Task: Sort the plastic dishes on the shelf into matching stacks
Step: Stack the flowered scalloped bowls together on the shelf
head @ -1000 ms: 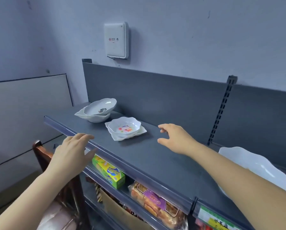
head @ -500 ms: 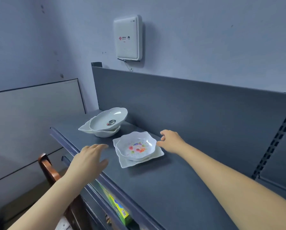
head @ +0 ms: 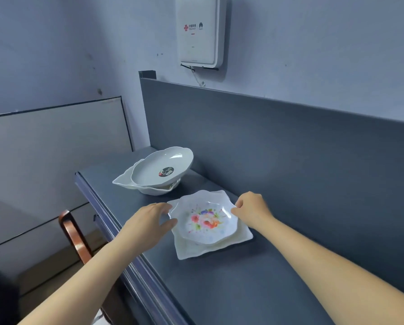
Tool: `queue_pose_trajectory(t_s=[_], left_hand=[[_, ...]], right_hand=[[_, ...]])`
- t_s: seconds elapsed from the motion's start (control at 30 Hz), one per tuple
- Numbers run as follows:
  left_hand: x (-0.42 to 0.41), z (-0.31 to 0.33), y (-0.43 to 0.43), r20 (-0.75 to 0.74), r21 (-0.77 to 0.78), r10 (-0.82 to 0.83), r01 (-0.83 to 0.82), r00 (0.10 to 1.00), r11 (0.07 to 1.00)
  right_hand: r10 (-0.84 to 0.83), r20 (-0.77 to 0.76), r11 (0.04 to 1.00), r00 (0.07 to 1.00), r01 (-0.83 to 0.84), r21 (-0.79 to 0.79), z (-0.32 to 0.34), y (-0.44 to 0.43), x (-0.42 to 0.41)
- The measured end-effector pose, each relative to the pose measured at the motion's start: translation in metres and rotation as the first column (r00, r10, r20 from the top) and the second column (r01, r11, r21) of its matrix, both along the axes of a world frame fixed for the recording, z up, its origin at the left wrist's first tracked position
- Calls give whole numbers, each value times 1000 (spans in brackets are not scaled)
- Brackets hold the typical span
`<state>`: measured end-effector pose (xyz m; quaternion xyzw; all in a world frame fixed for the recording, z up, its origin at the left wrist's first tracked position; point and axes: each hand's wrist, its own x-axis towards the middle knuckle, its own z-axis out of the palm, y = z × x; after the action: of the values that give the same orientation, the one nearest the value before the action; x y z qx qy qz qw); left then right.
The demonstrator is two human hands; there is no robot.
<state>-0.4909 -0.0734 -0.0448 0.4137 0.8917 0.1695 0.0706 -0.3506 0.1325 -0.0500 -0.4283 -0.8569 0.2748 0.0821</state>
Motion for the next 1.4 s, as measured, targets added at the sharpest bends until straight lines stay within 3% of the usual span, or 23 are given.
queue_pose_trajectory(t_s=[0.1, 0.3, 0.47, 0.53, 0.6, 0.67, 0.8, 0.93, 1.0, 1.17, 1.4], left_hand=[[-7, -5, 13, 51, -7, -12, 12, 999, 1000], [-27, -6, 35, 49, 61, 3, -6, 999, 998], [-26, 13, 55, 206, 163, -102, 69, 973, 984], [-21, 19, 59, 417, 226, -160, 69, 895, 972], [-17, 24, 60, 680, 272, -188, -5, 709, 962], [-19, 28, 60, 750, 307, -207, -53, 628, 950], [-35, 37, 56, 772, 456, -269, -207, 576, 865], [-60, 46, 44, 738, 571, -305, -318, 602, 757], [-71, 49, 36, 734, 604, -327, -352, 596, 715], [-87, 48, 23, 717, 647, -368, -370, 592, 666], [-103, 35, 20, 742, 649, -406, -422, 533, 633]], right_hand=[[-19, -9, 1000, 1000, 19, 8, -5, 2, -5], [-131, -145, 980, 981, 105, -170, 10, 4, 1], [-159, -217, 982, 963, 133, -132, 34, 2, 23], [-171, -253, 982, 952, 145, -117, 44, 4, 29], [-172, -292, 983, 941, 145, -113, 50, 6, 32], [-191, -377, 978, 906, 142, -153, 51, 7, 31], [-291, -426, 949, 857, 202, -242, 36, 3, 24], [-228, -155, 964, 961, 201, -173, 1, 0, 21], [-230, -82, 957, 970, 210, -199, -9, -2, 17], [-255, -123, 917, 959, 199, -346, -15, -10, 12], [-276, -114, 893, 954, 211, -397, -13, -17, 11]])
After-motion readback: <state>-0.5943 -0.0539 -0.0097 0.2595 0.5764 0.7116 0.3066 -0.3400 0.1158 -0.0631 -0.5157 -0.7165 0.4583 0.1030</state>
